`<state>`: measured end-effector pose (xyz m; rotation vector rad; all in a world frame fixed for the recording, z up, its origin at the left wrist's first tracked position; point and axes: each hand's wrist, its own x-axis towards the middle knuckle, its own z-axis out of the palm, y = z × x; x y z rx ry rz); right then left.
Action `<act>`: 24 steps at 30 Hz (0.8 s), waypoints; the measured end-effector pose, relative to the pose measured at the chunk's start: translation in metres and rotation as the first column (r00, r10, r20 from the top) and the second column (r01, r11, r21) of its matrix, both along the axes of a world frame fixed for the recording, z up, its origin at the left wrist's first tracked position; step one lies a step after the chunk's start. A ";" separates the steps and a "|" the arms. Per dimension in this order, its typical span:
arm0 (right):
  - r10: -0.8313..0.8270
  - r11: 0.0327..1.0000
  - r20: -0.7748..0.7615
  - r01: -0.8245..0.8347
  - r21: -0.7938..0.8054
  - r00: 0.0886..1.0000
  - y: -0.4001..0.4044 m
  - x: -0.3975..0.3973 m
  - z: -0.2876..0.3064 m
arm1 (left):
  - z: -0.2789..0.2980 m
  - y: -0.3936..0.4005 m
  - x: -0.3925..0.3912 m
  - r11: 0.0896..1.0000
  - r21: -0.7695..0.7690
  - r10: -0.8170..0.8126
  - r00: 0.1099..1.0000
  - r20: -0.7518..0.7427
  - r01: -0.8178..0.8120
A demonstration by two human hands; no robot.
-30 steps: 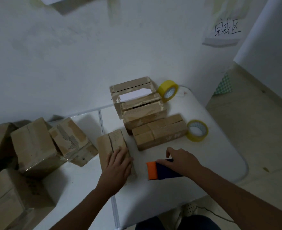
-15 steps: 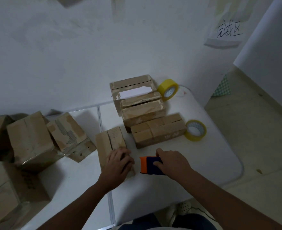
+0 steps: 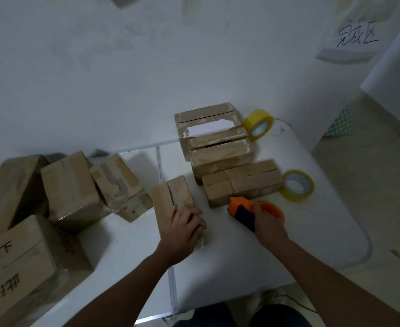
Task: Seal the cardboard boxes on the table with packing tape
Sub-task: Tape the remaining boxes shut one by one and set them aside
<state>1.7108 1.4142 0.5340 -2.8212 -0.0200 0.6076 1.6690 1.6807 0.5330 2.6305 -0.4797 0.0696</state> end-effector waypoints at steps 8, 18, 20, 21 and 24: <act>-0.295 0.563 -0.371 0.474 0.677 0.880 0.064 -0.025 0.010 | 0.002 0.002 0.000 1.000 0.002 -0.009 1.000 -0.005 0.009; -0.280 0.379 -0.491 0.565 0.733 0.825 0.076 -0.036 0.026 | 0.009 0.005 0.003 0.991 -0.127 0.028 0.999 -0.039 -0.033; -0.335 0.372 -0.428 0.535 0.758 0.839 0.078 -0.038 0.023 | 0.012 0.010 -0.002 0.992 -0.124 0.021 0.999 -0.046 -0.027; -0.356 0.374 -0.393 0.515 0.771 0.848 0.079 -0.040 0.021 | 0.013 0.013 -0.006 0.994 -0.105 0.028 0.998 -0.061 -0.034; -0.365 0.412 -0.305 0.447 0.794 0.879 0.082 -0.043 0.019 | 0.008 0.022 -0.023 0.999 -0.002 0.054 0.993 -0.109 -0.055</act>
